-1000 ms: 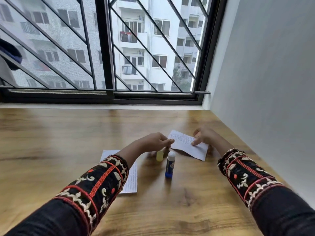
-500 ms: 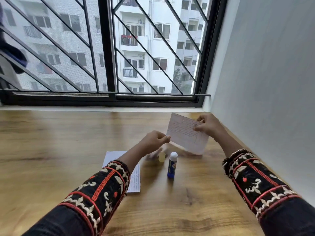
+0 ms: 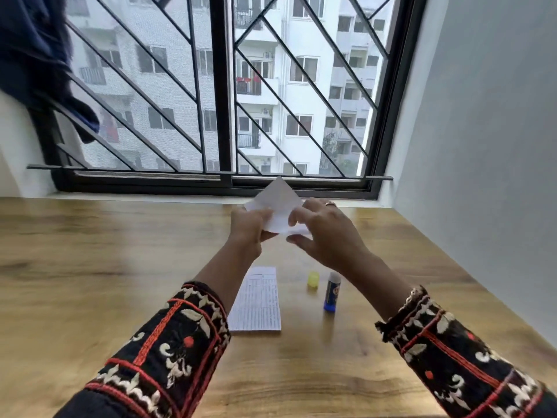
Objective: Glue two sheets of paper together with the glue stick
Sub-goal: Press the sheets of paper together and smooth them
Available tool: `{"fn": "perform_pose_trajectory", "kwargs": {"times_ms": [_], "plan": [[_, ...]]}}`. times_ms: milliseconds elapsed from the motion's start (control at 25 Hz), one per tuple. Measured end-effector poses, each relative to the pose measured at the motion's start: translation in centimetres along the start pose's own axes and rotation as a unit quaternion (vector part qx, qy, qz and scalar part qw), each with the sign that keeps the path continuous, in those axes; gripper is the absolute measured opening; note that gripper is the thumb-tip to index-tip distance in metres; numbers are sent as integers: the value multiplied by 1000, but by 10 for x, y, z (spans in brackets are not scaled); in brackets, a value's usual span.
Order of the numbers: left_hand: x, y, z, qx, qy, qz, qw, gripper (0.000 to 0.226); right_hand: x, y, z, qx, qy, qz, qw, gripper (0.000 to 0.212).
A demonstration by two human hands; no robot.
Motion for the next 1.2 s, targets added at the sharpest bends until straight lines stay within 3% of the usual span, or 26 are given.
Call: {"fn": "perform_pose_trajectory", "kwargs": {"times_ms": [80, 200, 280, 400, 560, 680, 760, 880, 920, 1040, 1200], "plan": [[-10, 20, -2, -8, -14, 17, 1000, 29, 4, 1, 2, 8, -41, 128, 991, 36], [-15, 33, -11, 61, -13, 53, 997, 16, -22, 8, 5, -74, -180, 262, 945, 32], [-13, 37, -16, 94, -4, 88, 992, 13, -35, -17, 2, -35, -276, 364, 889, 34], [-4, 42, -19, 126, 14, 117, 985, 9, -23, -66, -10, 58, -354, 492, 793, 25], [2, 80, -4, 56, 14, 186, 981, 17, -17, -106, -42, 95, -439, 532, 717, 5], [5, 110, 7, -10, -25, 386, 922, 4, -14, -124, -67, 125, -492, 535, 675, 2], [22, 114, 16, 0, -11, 520, 854, 23, -11, -134, -76, 138, -508, 530, 665, 3], [37, 105, 26, 33, -8, 666, 745, 38, -12, -143, -83, 150, -520, 505, 672, 28], [39, 102, 29, 35, -10, 683, 730, 38, -12, -145, -83, 154, -519, 501, 675, 33], [43, 103, 36, 30, 7, 684, 729, 36, -12, -148, -82, 157, -514, 503, 676, 33], [43, 100, 35, 35, 6, 692, 721, 33, -13, -151, -84, 151, -519, 503, 674, 13]]}}
Point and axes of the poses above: each hand's wrist, its own z-axis towards the middle knuckle, its own y-axis out of the back of the hand, x = y × z, the point moved 10 cm from there along z, towards the middle knuckle
